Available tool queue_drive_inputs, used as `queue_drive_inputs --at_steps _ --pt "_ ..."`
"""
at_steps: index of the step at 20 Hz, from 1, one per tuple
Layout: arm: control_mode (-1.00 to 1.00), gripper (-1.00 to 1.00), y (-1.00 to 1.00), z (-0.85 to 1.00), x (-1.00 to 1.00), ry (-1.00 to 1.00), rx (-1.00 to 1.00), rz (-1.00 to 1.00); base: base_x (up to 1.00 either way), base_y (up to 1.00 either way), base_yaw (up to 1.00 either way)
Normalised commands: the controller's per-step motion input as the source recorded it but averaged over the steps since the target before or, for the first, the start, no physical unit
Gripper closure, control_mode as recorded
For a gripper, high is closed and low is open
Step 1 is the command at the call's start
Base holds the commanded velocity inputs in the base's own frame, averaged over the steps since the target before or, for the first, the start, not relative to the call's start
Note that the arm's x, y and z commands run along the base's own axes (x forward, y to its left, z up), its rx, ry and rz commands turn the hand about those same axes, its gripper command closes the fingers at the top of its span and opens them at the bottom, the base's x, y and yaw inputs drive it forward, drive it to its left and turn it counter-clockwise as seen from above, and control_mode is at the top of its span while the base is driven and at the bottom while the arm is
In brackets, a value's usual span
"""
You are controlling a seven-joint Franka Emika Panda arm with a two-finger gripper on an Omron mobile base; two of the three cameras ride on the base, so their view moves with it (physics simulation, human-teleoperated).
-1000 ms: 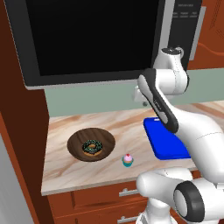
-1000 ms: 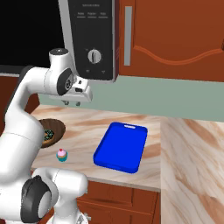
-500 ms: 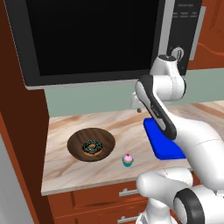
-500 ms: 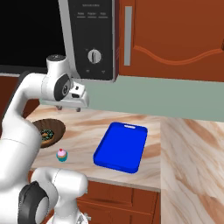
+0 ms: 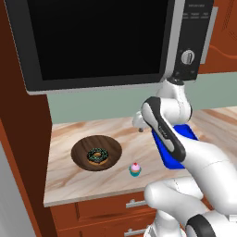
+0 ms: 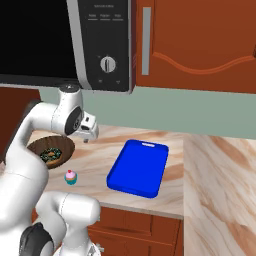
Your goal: Place the bowl with donut and the cupcake onto the tray.
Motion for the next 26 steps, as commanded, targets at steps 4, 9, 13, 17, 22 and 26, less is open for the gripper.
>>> queue_drive_inputs --at_steps 4,9,13,17,22,26 --pt "-1.0 -1.0 0.27 -0.55 0.0 0.0 0.1 0.0 0.0 0.0 0.0" --pt "-1.0 -1.0 0.39 -0.53 0.09 0.0 0.07 -0.02 0.0 0.0 0.0" --pt "-1.0 -1.0 0.34 -0.39 0.27 0.0 0.03 -0.04 0.0 0.0 0.0" --pt "-1.0 -1.0 0.24 -0.25 0.34 -0.05 0.02 -0.07 0.0 0.0 0.0" --pt "-1.0 -1.0 0.17 -0.31 0.42 -0.01 0.01 -0.05 0.0 0.0 0.0" --pt "-1.0 -1.0 0.12 -0.24 0.41 -0.01 0.01 -0.04 0.0 0.0 0.0"
